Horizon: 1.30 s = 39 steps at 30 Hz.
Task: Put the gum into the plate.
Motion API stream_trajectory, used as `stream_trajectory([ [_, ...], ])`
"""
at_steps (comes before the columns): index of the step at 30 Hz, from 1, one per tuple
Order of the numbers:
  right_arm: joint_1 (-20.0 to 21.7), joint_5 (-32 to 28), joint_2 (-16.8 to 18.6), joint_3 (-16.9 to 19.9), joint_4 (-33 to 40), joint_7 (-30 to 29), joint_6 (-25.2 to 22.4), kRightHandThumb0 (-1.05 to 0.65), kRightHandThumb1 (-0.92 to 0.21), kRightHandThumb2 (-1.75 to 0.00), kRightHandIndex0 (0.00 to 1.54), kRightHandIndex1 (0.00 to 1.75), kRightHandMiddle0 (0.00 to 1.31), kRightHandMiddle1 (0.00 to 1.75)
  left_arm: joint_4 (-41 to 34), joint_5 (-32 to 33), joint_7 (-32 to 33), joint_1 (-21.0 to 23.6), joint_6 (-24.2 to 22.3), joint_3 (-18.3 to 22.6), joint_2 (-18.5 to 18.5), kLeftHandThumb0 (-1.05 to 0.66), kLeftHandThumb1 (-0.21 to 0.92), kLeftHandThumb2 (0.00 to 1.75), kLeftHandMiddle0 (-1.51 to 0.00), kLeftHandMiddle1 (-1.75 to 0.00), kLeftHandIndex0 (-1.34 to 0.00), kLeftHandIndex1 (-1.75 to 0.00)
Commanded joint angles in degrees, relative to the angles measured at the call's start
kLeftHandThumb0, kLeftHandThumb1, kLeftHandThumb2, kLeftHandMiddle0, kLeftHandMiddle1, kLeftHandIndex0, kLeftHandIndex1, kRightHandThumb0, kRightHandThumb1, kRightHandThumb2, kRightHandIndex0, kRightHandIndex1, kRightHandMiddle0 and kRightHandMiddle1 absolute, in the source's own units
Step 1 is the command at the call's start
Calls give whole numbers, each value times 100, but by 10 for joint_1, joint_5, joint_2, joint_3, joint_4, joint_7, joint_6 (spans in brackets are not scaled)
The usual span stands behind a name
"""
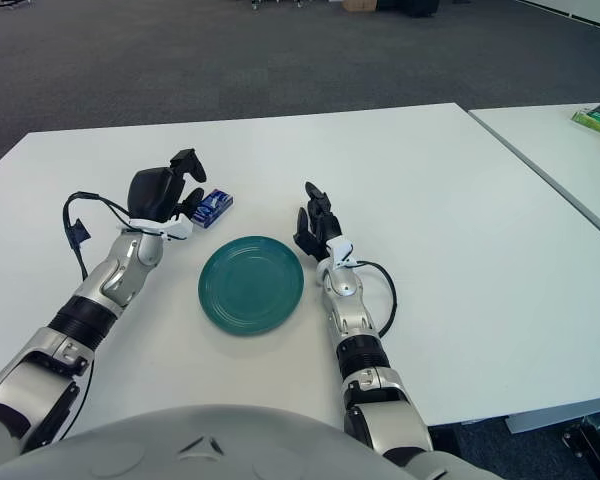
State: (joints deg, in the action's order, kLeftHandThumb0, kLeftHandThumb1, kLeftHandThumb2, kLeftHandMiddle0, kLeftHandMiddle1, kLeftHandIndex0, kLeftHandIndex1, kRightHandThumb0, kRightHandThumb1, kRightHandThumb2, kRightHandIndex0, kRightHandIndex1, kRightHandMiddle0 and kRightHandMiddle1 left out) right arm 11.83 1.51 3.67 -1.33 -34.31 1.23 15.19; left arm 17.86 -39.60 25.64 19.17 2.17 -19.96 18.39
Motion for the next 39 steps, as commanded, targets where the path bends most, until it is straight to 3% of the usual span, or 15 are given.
stream_trajectory([
  [1, -61, -1, -4, -1, -64, 4, -101, -74, -92, -84, 11, 0, 0, 24, -6, 5, -12, -1, -2, 15, -1, -46, 37, 124, -121, -175, -57, -175],
  [5, -62, 3, -6, -3, -61, 3, -98, -74, -92, -84, 11, 0, 0, 22, 24, 5, -5, 11, 11, 10, -2, -47, 37, 124, -121, -175, -57, -175],
  [7, -62, 3, -6, -3, -61, -1, -94, -73, -92, -83, 11, 0, 0, 22, 48, 6, -8, 19, 17, 7, -2, -46, 42, 118, -113, -175, -54, -175],
  [9, -62, 4, -6, -3, -62, -3, -93, -73, -92, -83, 11, 0, 0, 21, 65, 8, -13, 25, 17, 6, -4, -79, 71, 82, -74, -175, -38, -172],
  [10, -62, 4, -6, -3, -62, -5, -91, -73, -92, -83, 11, 0, 0, 21, 70, 9, -20, 27, 12, 5, -6, -83, 76, 76, -68, -175, -36, -171],
  [12, -62, 6, -6, -3, -64, -8, -87, -71, -92, -83, 11, 0, 0, 21, 67, 14, -43, 28, -9, 7, -12, -96, 85, 68, -44, -139, -25, -157],
  [13, -62, 7, -7, -3, -65, -9, -86, -71, -92, -83, 11, 0, 0, 21, 69, 17, -58, 31, -25, 8, -17, -98, 87, 67, -40, -130, -23, -153],
  [14, -62, 7, -7, -3, -65, -10, -86, -71, -92, -84, 11, 0, 0, 22, 71, 19, -67, 33, -35, 9, -20, -100, 89, 65, -34, -106, -17, -143],
  [15, -61, 7, -7, -3, -64, -11, -86, -71, -92, -84, 11, 0, 0, 22, 72, 20, -72, 34, -42, 9, -22, -102, 90, 64, -32, -87, -14, -137],
  [19, -59, 9, -8, -5, -70, -14, -84, -71, -92, -85, 12, 1, 0, 23, 96, 13, -88, 51, -82, 6, -38, -104, 92, 63, -32, -48, -8, -123],
  [22, -59, 10, -8, -6, -73, -16, -86, -73, -92, -86, 12, 1, 0, 25, 186, 10, -77, 102, -117, -2, -74, -105, 92, 61, -34, -23, -4, -111],
  [28, -60, 12, -8, -10, -76, -16, -85, -75, -92, -86, 13, 1, 0, 25, 325, 24, -25, 171, -153, 9, -122, -105, 92, 59, -34, -9, -1, -99],
  [35, -69, 16, -5, -20, -63, -16, -86, -76, -92, -85, 11, 0, 0, 22, 375, 49, 9, 201, -185, 27, -150, -105, 92, 61, -35, -7, -1, -97],
  [39, -74, 19, -4, -24, -60, -17, -83, -76, -92, -85, 9, 0, 0, 19, 405, 56, 25, 220, -198, 28, -162, -105, 92, 64, -35, -6, 0, -87],
])
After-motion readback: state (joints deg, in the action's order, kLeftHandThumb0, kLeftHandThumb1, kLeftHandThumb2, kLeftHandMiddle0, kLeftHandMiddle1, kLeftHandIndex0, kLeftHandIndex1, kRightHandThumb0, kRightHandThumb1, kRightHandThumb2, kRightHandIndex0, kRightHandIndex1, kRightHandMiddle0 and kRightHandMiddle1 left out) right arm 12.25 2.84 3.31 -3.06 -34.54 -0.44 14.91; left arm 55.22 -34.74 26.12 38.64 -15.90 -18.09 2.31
